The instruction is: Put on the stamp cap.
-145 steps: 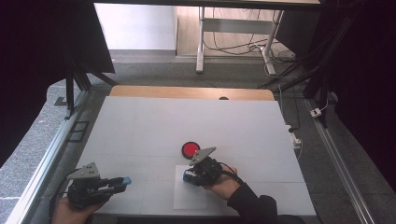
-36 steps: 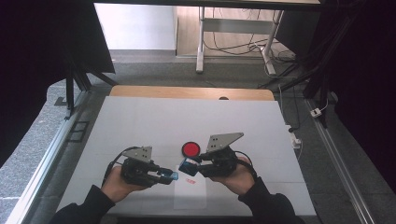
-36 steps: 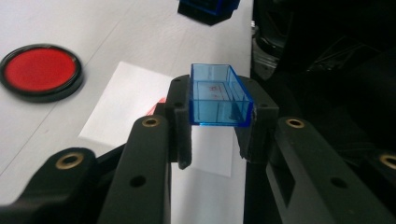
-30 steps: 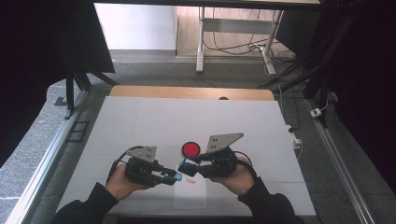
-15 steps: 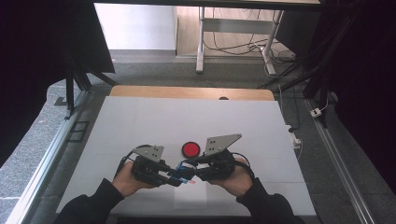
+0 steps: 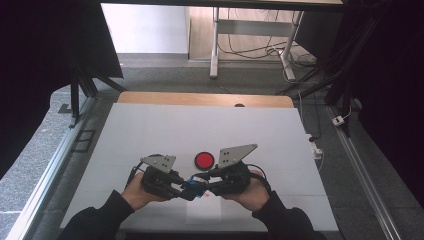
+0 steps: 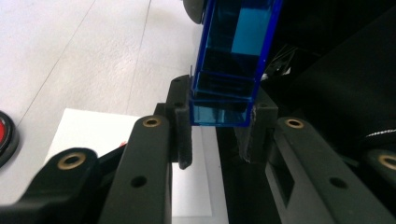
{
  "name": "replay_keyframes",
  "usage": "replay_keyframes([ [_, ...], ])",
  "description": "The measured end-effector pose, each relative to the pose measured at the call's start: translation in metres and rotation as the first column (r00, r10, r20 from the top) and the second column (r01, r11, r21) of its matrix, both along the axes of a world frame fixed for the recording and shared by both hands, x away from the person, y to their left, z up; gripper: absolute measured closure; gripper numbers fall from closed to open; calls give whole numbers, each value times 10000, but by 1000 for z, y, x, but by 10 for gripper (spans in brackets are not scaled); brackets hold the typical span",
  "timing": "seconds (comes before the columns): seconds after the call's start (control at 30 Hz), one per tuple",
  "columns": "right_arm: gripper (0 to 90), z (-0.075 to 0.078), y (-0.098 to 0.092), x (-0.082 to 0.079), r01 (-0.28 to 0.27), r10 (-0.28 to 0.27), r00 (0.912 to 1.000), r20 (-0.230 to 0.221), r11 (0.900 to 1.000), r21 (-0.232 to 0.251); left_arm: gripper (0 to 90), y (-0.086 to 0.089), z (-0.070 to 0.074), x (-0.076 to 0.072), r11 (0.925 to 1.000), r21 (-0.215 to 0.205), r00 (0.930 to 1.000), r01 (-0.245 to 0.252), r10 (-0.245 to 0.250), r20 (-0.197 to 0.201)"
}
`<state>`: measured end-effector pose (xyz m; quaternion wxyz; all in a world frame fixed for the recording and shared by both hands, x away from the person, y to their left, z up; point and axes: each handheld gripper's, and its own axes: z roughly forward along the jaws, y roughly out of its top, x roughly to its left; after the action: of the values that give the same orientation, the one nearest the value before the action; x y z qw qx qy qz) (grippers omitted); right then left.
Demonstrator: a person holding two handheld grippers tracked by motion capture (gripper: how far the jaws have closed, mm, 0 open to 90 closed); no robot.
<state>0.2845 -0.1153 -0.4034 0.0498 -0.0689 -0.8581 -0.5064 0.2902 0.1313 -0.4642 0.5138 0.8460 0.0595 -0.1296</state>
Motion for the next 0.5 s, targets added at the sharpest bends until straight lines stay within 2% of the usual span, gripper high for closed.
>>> replay_keyframes([
  [0.17,708,0,-2,2,-30,38,9996,-296,9996,293,691,1,2,-1,9997,-227,9999,70,-67,140],
  [0.33,708,-3,-4,5,-130,186,9965,-815,9976,677,692,2,5,-4,9994,-299,9988,178,-165,457],
  [0.5,708,-3,-3,5,-115,152,9977,-666,9984,553,687,1,3,-4,9995,-311,9982,42,-24,593],
])
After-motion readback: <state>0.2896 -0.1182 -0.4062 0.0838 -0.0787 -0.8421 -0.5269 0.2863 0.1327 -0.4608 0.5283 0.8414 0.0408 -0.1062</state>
